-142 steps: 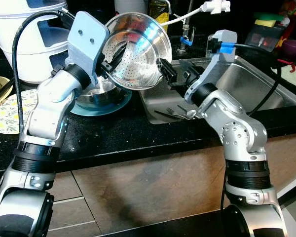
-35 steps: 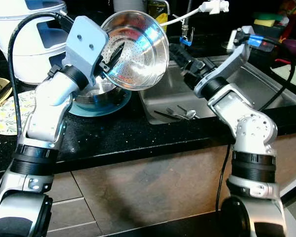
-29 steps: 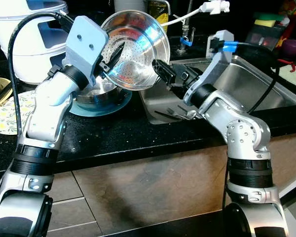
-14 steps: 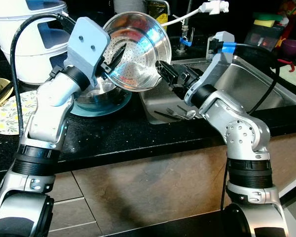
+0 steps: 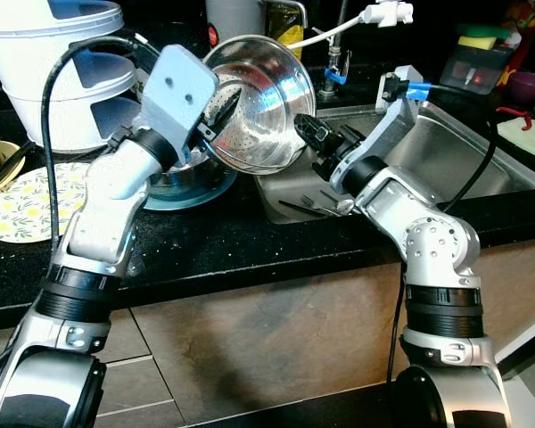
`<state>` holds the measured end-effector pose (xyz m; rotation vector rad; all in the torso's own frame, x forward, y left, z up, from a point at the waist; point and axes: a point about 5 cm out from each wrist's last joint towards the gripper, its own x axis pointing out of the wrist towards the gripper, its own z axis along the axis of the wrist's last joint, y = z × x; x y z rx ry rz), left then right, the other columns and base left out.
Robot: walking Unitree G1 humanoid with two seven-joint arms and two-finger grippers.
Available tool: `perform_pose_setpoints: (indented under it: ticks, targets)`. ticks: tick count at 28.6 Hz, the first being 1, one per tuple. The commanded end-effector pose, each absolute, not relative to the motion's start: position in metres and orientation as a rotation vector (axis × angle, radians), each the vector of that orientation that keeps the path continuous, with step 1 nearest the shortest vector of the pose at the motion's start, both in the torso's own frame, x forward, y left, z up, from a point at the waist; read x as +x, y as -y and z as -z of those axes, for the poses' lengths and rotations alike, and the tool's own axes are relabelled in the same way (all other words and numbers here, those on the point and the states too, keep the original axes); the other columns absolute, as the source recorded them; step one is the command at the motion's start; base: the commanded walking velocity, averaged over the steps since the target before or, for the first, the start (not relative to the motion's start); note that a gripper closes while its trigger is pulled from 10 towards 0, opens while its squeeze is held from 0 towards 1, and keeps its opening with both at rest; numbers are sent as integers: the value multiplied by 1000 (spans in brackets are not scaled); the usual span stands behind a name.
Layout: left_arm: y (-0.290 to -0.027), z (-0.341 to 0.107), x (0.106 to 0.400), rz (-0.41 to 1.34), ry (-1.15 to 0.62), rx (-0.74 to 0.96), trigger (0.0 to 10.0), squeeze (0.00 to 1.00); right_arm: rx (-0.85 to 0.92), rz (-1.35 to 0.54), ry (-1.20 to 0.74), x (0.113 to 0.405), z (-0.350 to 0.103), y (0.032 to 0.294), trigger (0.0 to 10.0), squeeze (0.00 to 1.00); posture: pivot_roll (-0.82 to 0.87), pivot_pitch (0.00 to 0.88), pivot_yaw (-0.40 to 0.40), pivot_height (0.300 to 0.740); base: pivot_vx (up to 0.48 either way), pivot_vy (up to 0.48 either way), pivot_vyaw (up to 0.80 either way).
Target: Kitchen organization
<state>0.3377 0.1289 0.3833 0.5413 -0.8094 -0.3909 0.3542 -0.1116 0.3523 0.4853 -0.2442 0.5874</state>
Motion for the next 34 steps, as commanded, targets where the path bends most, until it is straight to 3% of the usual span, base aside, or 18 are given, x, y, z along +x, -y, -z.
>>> perform_pose_setpoints:
  ticks: [1,2,7,8,16,17,21,23,24,25,26,27,30,33,34]
  targets:
    - [-123,-394,329,458,875,503,7098,1000,504,-519,218,363,-343,126,0,0,44,225,35,740,0,0,0]
    - [-122,-393,329,451,874,506,10000,1000,509,-506,226,365,-345,129,0,0,44,225,35,740,0,0,0]
    - [-120,-394,331,431,882,521,10000,1000,511,-423,257,374,-350,143,0,0,45,243,38,740,0,0,0]
    - [-118,-394,329,444,891,506,10000,0,487,-364,272,379,-352,152,0,0,45,248,37,740,0,0,0]
    - [-102,-398,318,592,907,252,10000,0,333,-149,307,396,-349,179,0,0,56,265,32,740,0,0,0]
    - [-100,-397,317,632,889,210,10000,0,243,-109,320,399,-348,182,0,0,57,266,32,740,0,0,0]
    - [-90,-381,320,786,703,297,10000,0,-114,-98,297,408,-332,178,0,0,62,267,32,740,0,0,0]
    - [-90,-381,320,786,703,297,10000,0,-114,-98,297,408,-332,178,0,0,62,267,32,740,0,0,0]
    - [-85,-368,321,834,619,380,10000,0,-209,-117,265,410,-324,175,0,0,62,267,32,740,0,0,0]
    - [-80,-350,323,881,518,511,10000,0,-331,-135,224,414,-312,172,7765,0,64,264,31,740,0,0,0]
    - [-78,-337,324,911,452,596,10000,0,-409,-149,195,416,-305,170,7765,0,61,263,31,740,0,0,0]
    - [-80,-323,328,909,360,660,10000,0,-477,-165,171,418,-296,168,10000,0,61,263,31,740,0,0,0]
    - [-91,-297,334,890,137,722,10000,0,-586,-210,125,419,-282,164,10000,0,59,261,32,740,0,0,0]
    - [-94,-287,332,914,59,695,10000,0,-604,-234,109,420,-277,162,10000,0,60,256,29,740,0,0,0]
    - [-95,-284,330,926,36,697,10000,0,-612,-241,107,420,-277,162,10000,71,60,256,29,740,0,0,0]
